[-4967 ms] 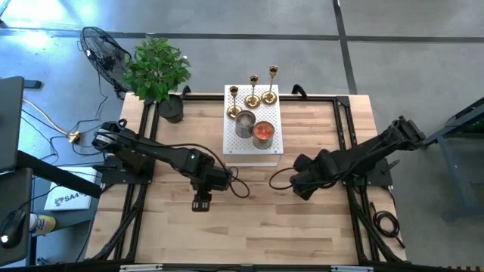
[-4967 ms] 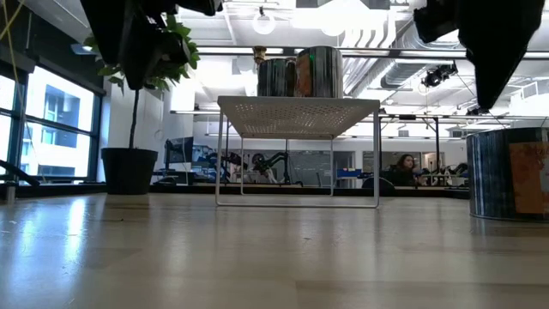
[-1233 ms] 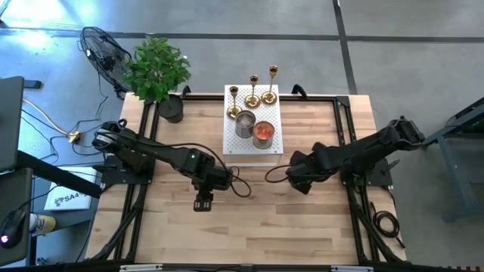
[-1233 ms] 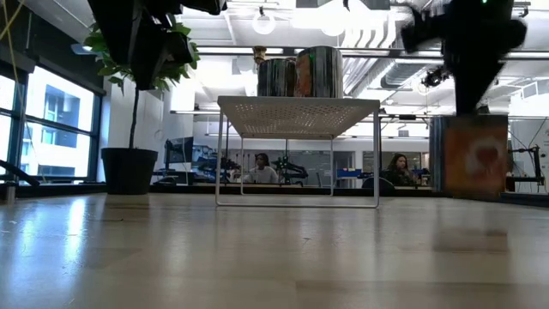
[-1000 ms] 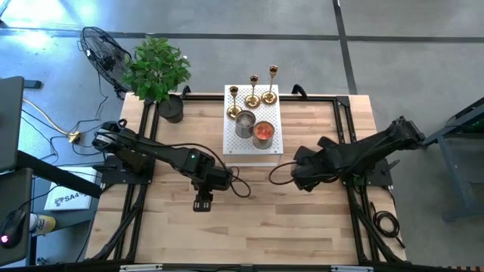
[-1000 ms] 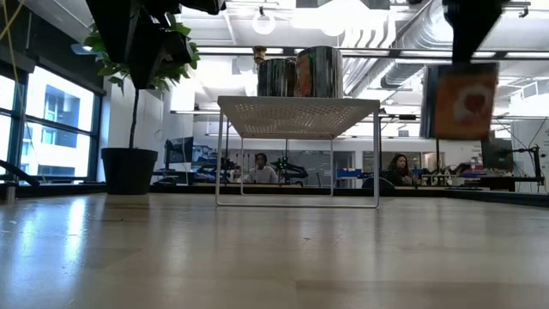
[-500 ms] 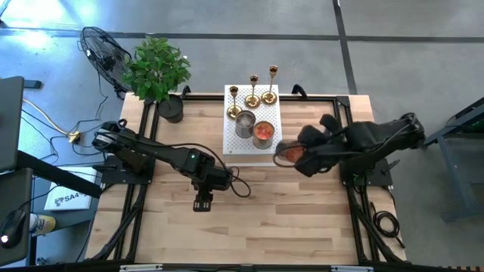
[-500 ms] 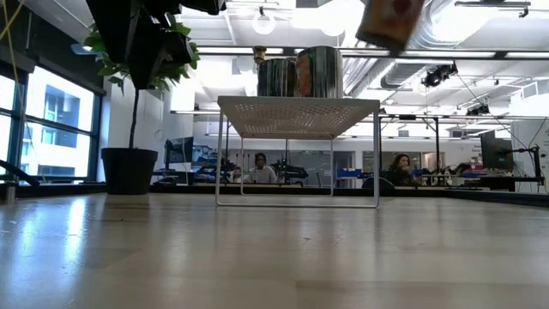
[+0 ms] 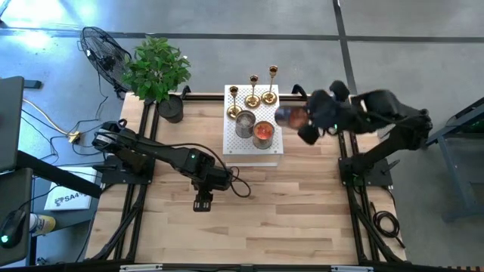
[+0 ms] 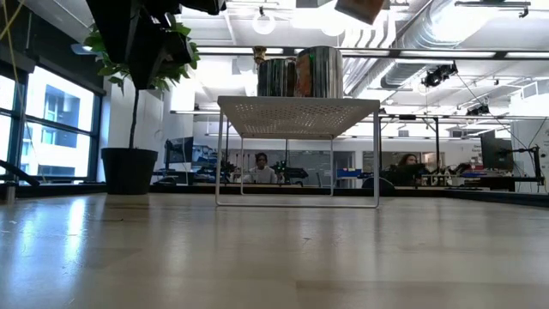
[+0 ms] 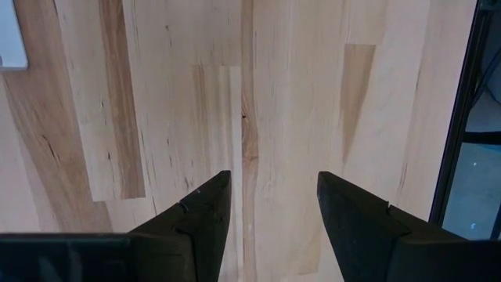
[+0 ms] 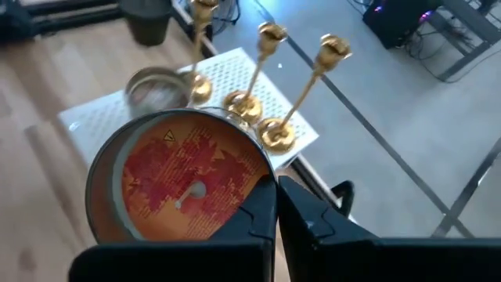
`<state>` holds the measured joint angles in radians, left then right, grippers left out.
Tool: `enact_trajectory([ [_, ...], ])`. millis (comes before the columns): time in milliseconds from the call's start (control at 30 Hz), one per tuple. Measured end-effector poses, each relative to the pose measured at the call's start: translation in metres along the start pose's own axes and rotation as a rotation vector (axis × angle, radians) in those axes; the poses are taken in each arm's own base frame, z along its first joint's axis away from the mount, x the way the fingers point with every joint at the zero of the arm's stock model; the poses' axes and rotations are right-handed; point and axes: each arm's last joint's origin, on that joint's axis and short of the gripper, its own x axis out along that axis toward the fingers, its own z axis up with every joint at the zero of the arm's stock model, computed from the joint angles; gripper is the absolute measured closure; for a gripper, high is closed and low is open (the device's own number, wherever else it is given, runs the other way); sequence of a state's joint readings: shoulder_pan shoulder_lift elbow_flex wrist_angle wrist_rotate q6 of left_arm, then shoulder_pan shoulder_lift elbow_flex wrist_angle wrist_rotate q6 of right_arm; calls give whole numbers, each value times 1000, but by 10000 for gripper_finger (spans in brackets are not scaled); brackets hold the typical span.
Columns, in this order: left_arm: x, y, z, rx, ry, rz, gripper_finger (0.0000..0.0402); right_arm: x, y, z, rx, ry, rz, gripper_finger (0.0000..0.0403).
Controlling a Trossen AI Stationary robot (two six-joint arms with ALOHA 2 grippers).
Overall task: Pick & Place candle stick holders
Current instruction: Put the orange scented candle on the shelf
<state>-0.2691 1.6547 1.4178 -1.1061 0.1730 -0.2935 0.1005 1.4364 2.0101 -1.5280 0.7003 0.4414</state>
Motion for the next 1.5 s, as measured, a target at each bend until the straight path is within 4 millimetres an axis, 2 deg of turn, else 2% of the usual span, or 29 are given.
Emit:
enact_trajectory([
  [233,0,0,0,0,0,0,215,21,-25,19,45,-16,-5,403],
  [600,0,0,0,0,2,1,215,77,-48,34,80,106,-16,403],
  [767,0,0,0,0,2,2,215,106,-47,38,81,180,8,403],
  [967,0,0,0,0,2,2,215,126,-38,39,56,236,54,403],
  [1500,0,0,0,0,0,7,215,149,-26,32,39,367,102,403],
])
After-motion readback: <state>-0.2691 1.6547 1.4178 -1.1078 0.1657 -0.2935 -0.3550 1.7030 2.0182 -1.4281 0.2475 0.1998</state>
